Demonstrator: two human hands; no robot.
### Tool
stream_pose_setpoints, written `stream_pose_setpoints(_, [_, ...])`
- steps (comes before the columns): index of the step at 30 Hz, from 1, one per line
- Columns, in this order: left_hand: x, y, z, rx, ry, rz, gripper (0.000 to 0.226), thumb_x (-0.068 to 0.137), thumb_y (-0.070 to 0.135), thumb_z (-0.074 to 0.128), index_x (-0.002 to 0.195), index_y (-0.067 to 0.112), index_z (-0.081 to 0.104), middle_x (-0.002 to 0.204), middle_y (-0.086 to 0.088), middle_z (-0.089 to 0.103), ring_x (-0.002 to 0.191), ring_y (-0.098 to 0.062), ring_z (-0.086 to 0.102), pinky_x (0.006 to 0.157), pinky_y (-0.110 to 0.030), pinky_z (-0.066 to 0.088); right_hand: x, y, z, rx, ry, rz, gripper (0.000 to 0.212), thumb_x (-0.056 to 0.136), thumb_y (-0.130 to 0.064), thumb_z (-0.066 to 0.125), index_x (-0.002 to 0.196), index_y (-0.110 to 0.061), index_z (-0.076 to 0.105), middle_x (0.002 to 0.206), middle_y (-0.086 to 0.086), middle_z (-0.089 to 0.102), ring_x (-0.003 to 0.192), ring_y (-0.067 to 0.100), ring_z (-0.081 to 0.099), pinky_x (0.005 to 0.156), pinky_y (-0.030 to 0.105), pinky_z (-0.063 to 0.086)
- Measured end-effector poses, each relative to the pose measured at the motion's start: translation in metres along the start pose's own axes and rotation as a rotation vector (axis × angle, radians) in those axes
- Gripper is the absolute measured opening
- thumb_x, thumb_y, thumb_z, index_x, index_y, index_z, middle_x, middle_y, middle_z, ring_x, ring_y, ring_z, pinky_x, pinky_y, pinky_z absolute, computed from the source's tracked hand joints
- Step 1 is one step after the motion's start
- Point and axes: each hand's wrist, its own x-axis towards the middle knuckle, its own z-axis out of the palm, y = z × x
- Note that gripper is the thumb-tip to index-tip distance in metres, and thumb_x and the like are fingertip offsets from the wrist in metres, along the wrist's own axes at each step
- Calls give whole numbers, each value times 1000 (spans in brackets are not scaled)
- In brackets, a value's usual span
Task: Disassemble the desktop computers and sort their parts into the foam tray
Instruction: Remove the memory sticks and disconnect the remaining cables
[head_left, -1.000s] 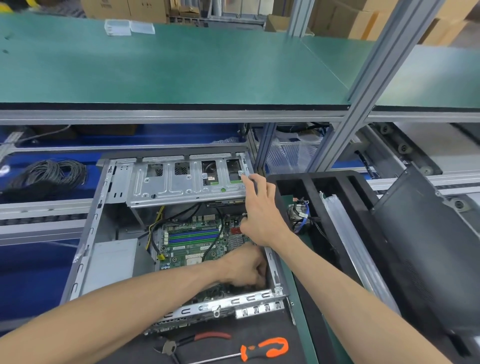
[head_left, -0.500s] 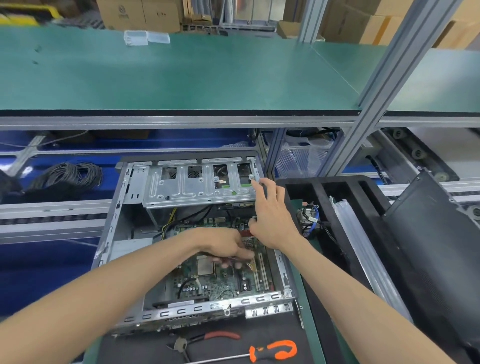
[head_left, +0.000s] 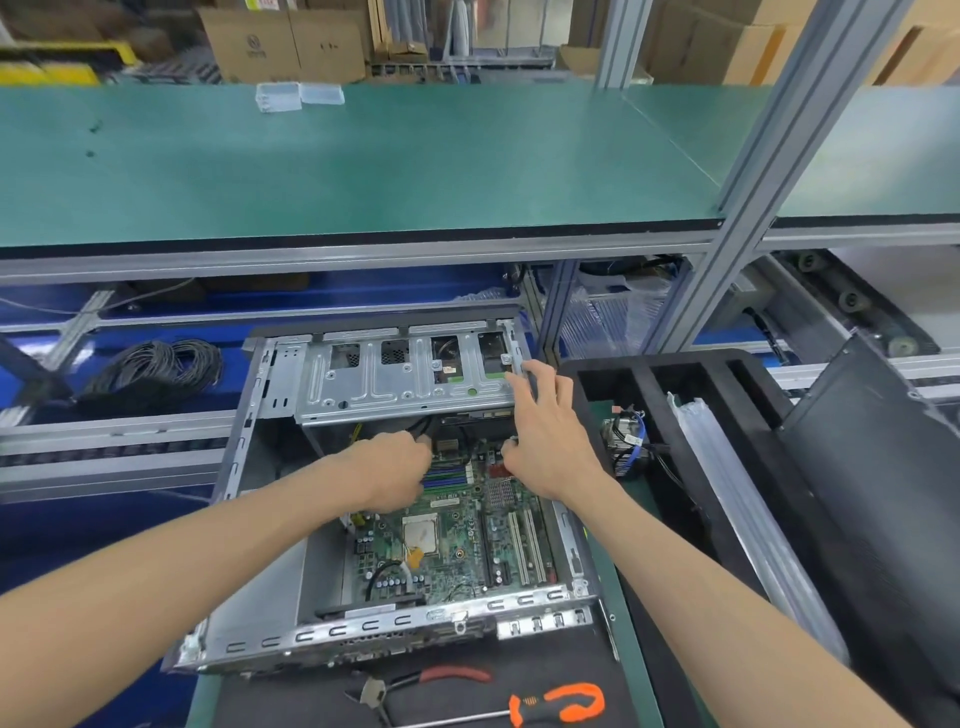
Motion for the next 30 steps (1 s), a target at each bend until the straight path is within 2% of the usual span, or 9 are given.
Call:
stream_pose_setpoints(2, [1,11,-1,-4,9,-4,10,94,4,48,85,6,51,78,-7,52,61,-20,51,54,-37,47,0,0,0,-4,2,0,68,78,-15,64,140,-14,35,151,5,14,132,33,18,81,43,52])
stream_pose_setpoints(4, [3,16,-6,-73,5,20,19,96,4,45,78,9,49,77,-8,55,60,-20,50,57,-40,49,0,0,1,-6,4,-1,67,78,-14,63,139,-14,36,151,6,15,132,33,19,80,43,52])
stream_pose_setpoints(6, [4,9,-8,-135,41,65,15,102,15,44,98,7,55,81,-8,60,61,-19,52,63,-42,51,-1,0,1,-7,4,0,65,78,-14,63,138,-14,37,151,7,16,132,33,19,80,43,52])
stream_pose_setpoints(8, [2,-5,-6,-18,96,64,21,104,18,42,120,7,50,73,-1,51,58,-16,48,53,-39,46,-1,0,0,-6,3,1,65,78,-14,64,137,-14,38,152,7,16,133,33,19,80,43,52])
stream_pose_setpoints(11, [-10,-32,1,175,133,36,60,95,0,44,150,7,21,65,1,47,50,-16,43,42,-32,35,-1,-1,0,-8,-6,5,63,78,-14,64,136,-15,38,152,6,15,132,33,20,78,42,52])
stream_pose_setpoints(15, [-12,-46,5,242,79,49,76,93,-4,46,157,11,7,65,-1,47,52,-19,46,45,-35,37,-1,-1,-1,-16,-13,2,64,78,-14,64,136,-15,38,152,6,15,132,34,20,78,42,52])
stream_pose_setpoints(19, [-4,-42,1,98,-127,-137,65,97,2,41,157,2,15,114,-19,63,96,-34,64,64,-37,45,-2,-1,-2,-21,-12,6,65,77,-14,64,137,-16,38,152,6,15,132,33,19,78,42,53])
stream_pose_setpoints(25, [-11,-64,-6,-324,-300,-308,42,103,15,36,141,-3,41,133,-21,53,102,-31,52,92,-41,46,-2,-2,-2,-20,-18,9,65,77,-14,64,137,-16,38,152,6,16,131,33,21,78,42,52])
stream_pose_setpoints(30, [-17,-85,5,-679,-352,-284,13,95,29,50,94,17,54,95,-4,54,79,-17,47,76,-32,42,-2,-2,-3,-3,-21,13,65,78,-14,64,137,-16,38,152,5,15,132,33,20,79,42,52])
